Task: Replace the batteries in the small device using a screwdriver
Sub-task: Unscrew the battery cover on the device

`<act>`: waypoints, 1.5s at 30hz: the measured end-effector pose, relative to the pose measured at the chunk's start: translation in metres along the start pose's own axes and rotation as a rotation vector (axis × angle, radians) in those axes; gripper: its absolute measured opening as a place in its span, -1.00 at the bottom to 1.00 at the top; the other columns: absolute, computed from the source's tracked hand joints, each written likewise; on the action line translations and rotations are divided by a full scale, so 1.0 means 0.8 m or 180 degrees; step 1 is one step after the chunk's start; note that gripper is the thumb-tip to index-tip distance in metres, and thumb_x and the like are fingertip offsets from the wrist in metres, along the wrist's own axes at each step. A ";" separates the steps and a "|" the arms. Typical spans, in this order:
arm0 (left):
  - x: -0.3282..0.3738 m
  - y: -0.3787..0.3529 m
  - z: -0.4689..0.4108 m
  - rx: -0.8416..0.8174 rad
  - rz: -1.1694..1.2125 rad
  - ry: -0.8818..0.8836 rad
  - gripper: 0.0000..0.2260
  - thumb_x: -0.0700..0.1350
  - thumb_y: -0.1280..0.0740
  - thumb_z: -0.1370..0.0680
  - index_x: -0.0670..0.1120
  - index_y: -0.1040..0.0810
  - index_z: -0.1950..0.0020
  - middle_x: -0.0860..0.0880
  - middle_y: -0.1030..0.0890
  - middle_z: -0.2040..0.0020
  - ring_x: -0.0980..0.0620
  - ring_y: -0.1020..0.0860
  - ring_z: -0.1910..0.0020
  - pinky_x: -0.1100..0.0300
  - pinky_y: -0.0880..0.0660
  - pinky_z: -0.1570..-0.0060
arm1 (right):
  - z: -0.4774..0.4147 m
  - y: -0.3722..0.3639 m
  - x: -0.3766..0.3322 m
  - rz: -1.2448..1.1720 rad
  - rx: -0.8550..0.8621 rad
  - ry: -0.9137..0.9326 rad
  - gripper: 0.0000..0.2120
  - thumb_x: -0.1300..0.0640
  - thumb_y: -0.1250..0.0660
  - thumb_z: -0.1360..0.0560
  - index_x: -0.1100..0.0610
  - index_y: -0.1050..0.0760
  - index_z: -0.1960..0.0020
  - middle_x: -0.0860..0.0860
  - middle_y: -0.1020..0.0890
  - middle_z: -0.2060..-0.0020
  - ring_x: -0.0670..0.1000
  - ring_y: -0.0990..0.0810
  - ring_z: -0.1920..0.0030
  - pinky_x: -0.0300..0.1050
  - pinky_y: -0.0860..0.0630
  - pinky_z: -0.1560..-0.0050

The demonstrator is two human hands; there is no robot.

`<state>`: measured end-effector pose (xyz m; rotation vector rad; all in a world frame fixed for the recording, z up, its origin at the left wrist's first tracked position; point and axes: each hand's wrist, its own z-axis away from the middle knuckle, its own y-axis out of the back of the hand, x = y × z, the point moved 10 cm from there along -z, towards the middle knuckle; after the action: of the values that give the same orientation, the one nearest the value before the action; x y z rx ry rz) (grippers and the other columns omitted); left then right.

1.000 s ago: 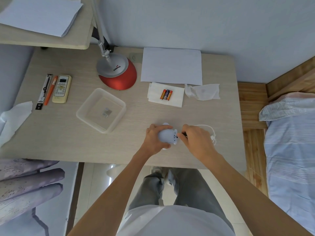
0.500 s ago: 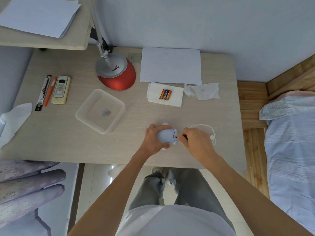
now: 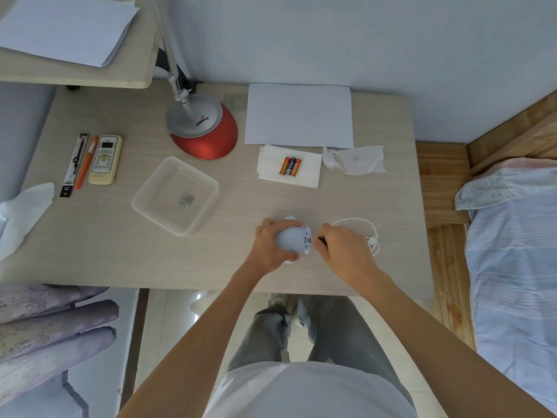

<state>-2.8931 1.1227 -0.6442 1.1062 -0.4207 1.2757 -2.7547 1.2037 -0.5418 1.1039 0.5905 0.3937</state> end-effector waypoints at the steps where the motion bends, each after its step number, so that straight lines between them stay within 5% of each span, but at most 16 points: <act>1: -0.001 0.000 0.000 0.0001 -0.0001 0.0001 -0.29 -0.18 -0.72 -0.32 0.22 -0.59 -0.39 -0.05 -0.42 -0.29 -0.13 -0.39 -0.34 -0.04 -0.54 -0.28 | -0.001 0.001 0.001 0.0045 0.0020 -0.0029 -0.74 -0.01 -0.26 -0.70 0.14 -0.48 0.07 0.02 -0.54 0.32 0.11 -0.55 0.32 -0.06 -0.29 0.37; 3: -0.002 0.000 -0.001 0.0001 -0.0005 -0.0002 -0.29 -0.17 -0.73 -0.31 0.24 -0.59 -0.38 -0.04 -0.42 -0.29 -0.13 -0.40 -0.34 -0.05 -0.54 -0.28 | -0.001 0.002 0.001 0.0117 0.0045 -0.0061 -0.73 -0.04 -0.25 -0.71 0.13 -0.49 0.06 0.02 -0.56 0.30 0.11 -0.55 0.31 -0.07 -0.25 0.37; 8: -0.003 0.001 0.000 0.0020 0.0013 -0.0017 -0.28 -0.17 -0.73 -0.31 0.20 -0.60 -0.40 -0.06 -0.44 -0.30 -0.14 -0.42 -0.34 -0.08 -0.56 -0.30 | 0.006 0.008 -0.011 -0.0070 -0.0022 0.0033 -0.72 -0.08 -0.34 -0.63 0.08 -0.41 -0.19 0.02 -0.65 0.19 0.13 -0.66 0.23 0.04 -0.61 0.23; 12: -0.007 0.001 -0.002 0.0022 0.0008 -0.0045 -0.27 -0.14 -0.74 -0.28 0.31 -0.57 -0.35 -0.05 -0.44 -0.28 -0.15 -0.44 -0.32 -0.16 -0.59 -0.29 | 0.005 0.006 -0.011 0.0057 -0.0036 0.0030 -0.84 0.03 -0.27 -0.68 0.13 -0.47 -0.09 0.05 -0.65 0.17 0.16 -0.65 0.19 0.02 -0.53 0.24; 18: -0.006 0.001 -0.003 0.0012 0.0001 -0.0017 -0.27 -0.11 -0.73 -0.30 0.39 -0.52 -0.30 -0.04 -0.43 -0.29 -0.15 -0.44 -0.32 -0.14 -0.60 -0.28 | -0.002 0.005 0.000 0.0175 0.0102 -0.0199 -0.66 -0.06 -0.20 -0.72 0.11 -0.37 0.14 0.04 -0.50 0.32 0.13 -0.51 0.31 -0.04 -0.30 0.30; 23: -0.006 0.001 -0.003 -0.0031 0.0008 -0.0009 -0.28 -0.14 -0.73 -0.30 0.33 -0.57 -0.34 -0.05 -0.43 -0.27 -0.16 -0.44 -0.32 -0.17 -0.58 -0.31 | 0.004 0.010 -0.009 -0.0030 0.0066 -0.0142 -0.73 -0.11 -0.31 -0.64 0.10 -0.45 -0.12 0.04 -0.65 0.21 0.14 -0.66 0.23 0.06 -0.61 0.22; 28: -0.005 0.003 -0.003 -0.0016 0.0006 -0.0010 -0.27 -0.15 -0.72 -0.30 0.39 -0.53 -0.29 -0.05 -0.44 -0.26 -0.15 -0.44 -0.31 -0.17 -0.57 -0.32 | 0.003 0.005 -0.012 0.0087 -0.0023 -0.0049 -0.85 0.07 -0.29 -0.67 0.14 -0.48 -0.13 0.06 -0.67 0.14 0.11 -0.59 0.24 -0.06 -0.40 0.27; 36: -0.007 0.002 -0.005 -0.0009 0.0012 -0.0043 -0.28 -0.13 -0.73 -0.30 0.33 -0.57 -0.34 -0.05 -0.45 -0.28 -0.15 -0.45 -0.32 -0.13 -0.59 -0.29 | -0.001 0.003 0.001 0.0038 0.0157 -0.0146 -0.71 -0.10 -0.30 -0.68 0.12 -0.55 0.04 0.05 -0.64 0.24 0.15 -0.67 0.22 0.01 -0.54 0.25; 40: -0.010 0.001 -0.006 -0.0007 0.0043 -0.0054 -0.28 -0.12 -0.73 -0.29 0.35 -0.58 -0.34 -0.04 -0.45 -0.27 -0.16 -0.45 -0.31 -0.19 -0.58 -0.30 | 0.006 0.007 -0.011 -0.0091 0.0175 0.0011 -0.71 -0.02 -0.38 -0.62 0.12 -0.45 -0.23 0.04 -0.66 0.17 0.14 -0.67 0.22 0.01 -0.55 0.27; 45: -0.010 0.000 -0.007 0.0001 0.0025 -0.0066 -0.28 -0.10 -0.73 -0.29 0.31 -0.59 -0.36 -0.05 -0.45 -0.28 -0.16 -0.46 -0.31 -0.21 -0.59 -0.29 | 0.011 -0.003 -0.005 -0.0054 0.0156 0.0015 -0.91 0.11 -0.29 -0.67 0.13 -0.52 -0.06 0.03 -0.68 0.13 0.12 -0.65 0.21 0.02 -0.52 0.22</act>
<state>-2.8975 1.1230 -0.6534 1.1197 -0.4407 1.2722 -2.7519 1.1940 -0.5401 1.1444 0.6162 0.3689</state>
